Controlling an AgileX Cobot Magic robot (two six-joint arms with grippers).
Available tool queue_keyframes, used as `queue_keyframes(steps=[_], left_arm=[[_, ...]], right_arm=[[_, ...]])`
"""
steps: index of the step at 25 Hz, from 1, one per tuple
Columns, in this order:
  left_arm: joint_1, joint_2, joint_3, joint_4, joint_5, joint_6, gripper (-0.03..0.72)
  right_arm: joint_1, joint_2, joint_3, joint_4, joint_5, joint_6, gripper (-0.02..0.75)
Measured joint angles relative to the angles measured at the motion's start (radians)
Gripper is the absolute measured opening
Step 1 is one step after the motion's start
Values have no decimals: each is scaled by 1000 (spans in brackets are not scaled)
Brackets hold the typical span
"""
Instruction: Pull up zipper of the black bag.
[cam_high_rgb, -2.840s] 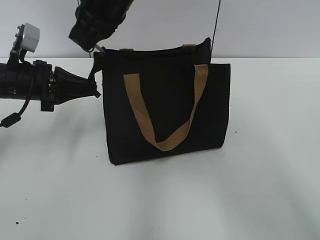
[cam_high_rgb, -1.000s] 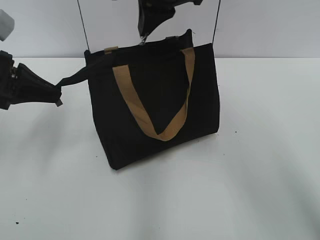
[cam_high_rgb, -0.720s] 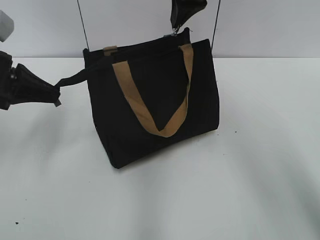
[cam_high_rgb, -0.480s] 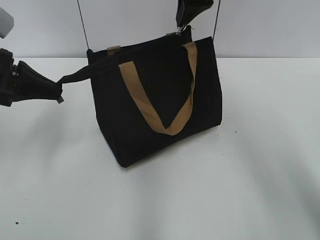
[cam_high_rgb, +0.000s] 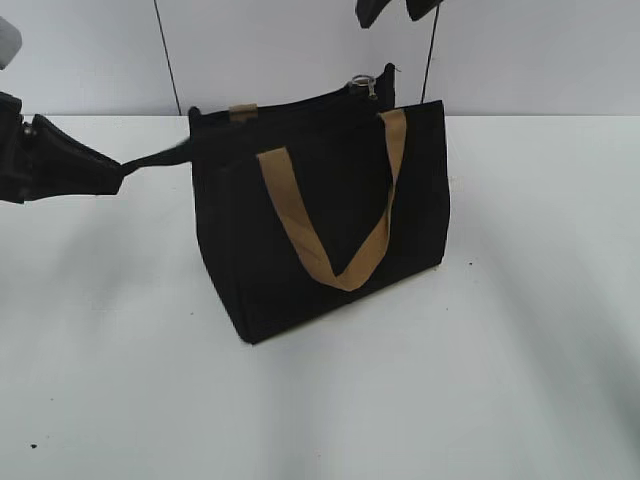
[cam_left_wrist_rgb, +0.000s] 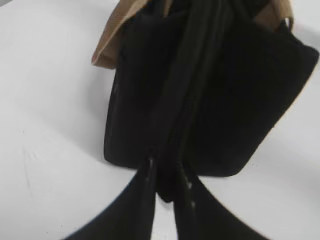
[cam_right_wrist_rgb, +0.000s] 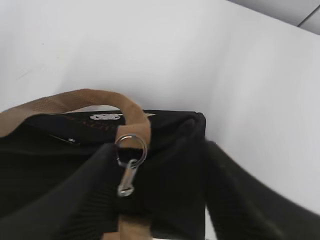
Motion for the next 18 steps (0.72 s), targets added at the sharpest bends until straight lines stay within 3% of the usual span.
queue_keyframes(steps=[1, 3, 6, 8, 12, 14, 18], left_arm=[[0, 0, 0, -2, 3, -2, 143], [0, -1, 1, -15, 5, -22, 285], [2, -29, 1, -37, -28, -99, 492], [2, -63, 1, -42, -54, -154, 550], [2, -155, 1, 3, -109, -308, 575], [2, -203, -1, 161, -157, -491, 571], [2, -267, -34, 707, -239, -999, 540]], right_arm=[[-4, -4, 0, 5, -1, -6, 439], [-4, -10, 0, 20, -1, -15, 533], [-3, -25, 0, 36, -1, -48, 563], [-2, -52, 0, 44, -1, -90, 567], [-2, -107, -1, 50, -2, -200, 567], [-2, -118, -2, 50, -2, -235, 563], [-2, -120, -2, 18, -4, -296, 545]])
